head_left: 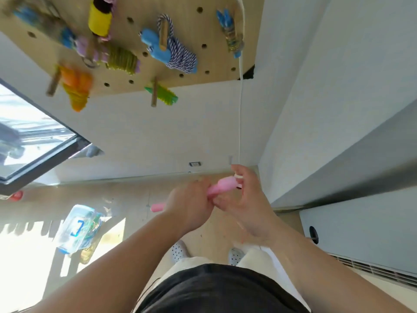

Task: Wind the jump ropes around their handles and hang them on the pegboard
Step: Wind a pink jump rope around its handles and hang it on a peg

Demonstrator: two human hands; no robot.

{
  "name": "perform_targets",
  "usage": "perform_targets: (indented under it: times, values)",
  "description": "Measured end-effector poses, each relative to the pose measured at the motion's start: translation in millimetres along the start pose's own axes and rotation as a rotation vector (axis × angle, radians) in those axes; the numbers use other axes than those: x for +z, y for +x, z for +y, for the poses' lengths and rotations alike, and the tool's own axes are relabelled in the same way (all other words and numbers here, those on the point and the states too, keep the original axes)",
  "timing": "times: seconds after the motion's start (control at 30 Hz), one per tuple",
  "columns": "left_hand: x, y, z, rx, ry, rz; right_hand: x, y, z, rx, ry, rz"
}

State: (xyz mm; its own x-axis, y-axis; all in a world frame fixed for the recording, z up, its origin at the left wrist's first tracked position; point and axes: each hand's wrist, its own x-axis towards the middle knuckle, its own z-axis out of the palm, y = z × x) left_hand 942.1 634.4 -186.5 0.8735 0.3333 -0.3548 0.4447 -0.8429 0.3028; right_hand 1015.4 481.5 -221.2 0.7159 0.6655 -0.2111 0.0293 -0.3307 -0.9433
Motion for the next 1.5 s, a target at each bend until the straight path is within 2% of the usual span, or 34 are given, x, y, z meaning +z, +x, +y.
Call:
perform_targets:
  times: [0.1,0.2,0.3,0.37,0.43,0.53,0.7,0.77,0.83,0.93,1.0,1.1,1.17,1.23,1.33,1.5]
  values:
    - [-27.0,-6.3,15.1,-0.013,-0.217,0.050,-1.5,-14.7,-7.5,-0.151,0.034,0.269]
    - [-45.4,-22.3,30.0,-0.047,-0.458,0.101,-9.2,-25.0,-28.9,-0.466,-0.164,0.524]
    - [-54.1,-40.0,35.3,-0.113,-0.612,0.120,-15.1,-28.3,-48.8,-0.694,-0.259,0.594]
    - [-60.3,-47.8,32.8,-0.129,-0.642,0.143,-15.3,-28.1,-54.8,-0.741,-0.364,0.526]
    - [-66.9,-53.3,28.0,-0.135,-0.686,0.167,-11.6,-25.8,-57.8,-0.693,-0.424,0.325]
    - [-73.8,-61.4,17.1,-0.124,-0.712,0.199,1.9,-24.1,-68.5,-0.510,-0.373,-0.019]
    - [-80.1,-66.7,-22.4,-0.082,-0.796,0.115,13.3,-11.7,-92.2,-0.423,-0.396,-0.215]
    - [-86.2,-65.5,-41.4,-0.021,-0.765,0.030,20.8,-5.8,-105.9,-0.412,-0.401,-0.168]
    - [-93.4,-62.3,-59.7,0.048,-0.625,0.003,31.2,-1.1,-122.5,-0.436,-0.373,-0.018]
    - [-104.7,-57.4,-89.1,0.107,-0.482,0.099,47.6,9.6,-141.0,-0.503,-0.394,0.108]
    - [-113.2,-56.1,-109.5,0.091,-0.524,0.166,58.4,18.9,-146.4,-0.553,-0.451,0.154]
    - [-125.1,-58.1,-138.5,0.079,-0.562,0.208,69.8,28.1,-152.7,-0.513,-0.355,0.233]
    - [-131.2,-61.8,-155.8,0.129,-0.545,0.171,79.7,24.7,-160.1,-0.449,-0.227,0.148]
    - [-134.6,-65.7,-170.2,0.185,-0.560,0.088,91.3,25.5,-163.3,-0.331,-0.105,-0.017]
    - [-135.5,-68.7,-188.0,0.193,-0.633,-0.053,112.5,25.3,-170.1,-0.266,-0.066,-0.168]
    - [-139.0,-77.0,-209.2,0.233,-0.782,-0.340,148.4,26.9,-186.4,-0.236,-0.045,-0.113]
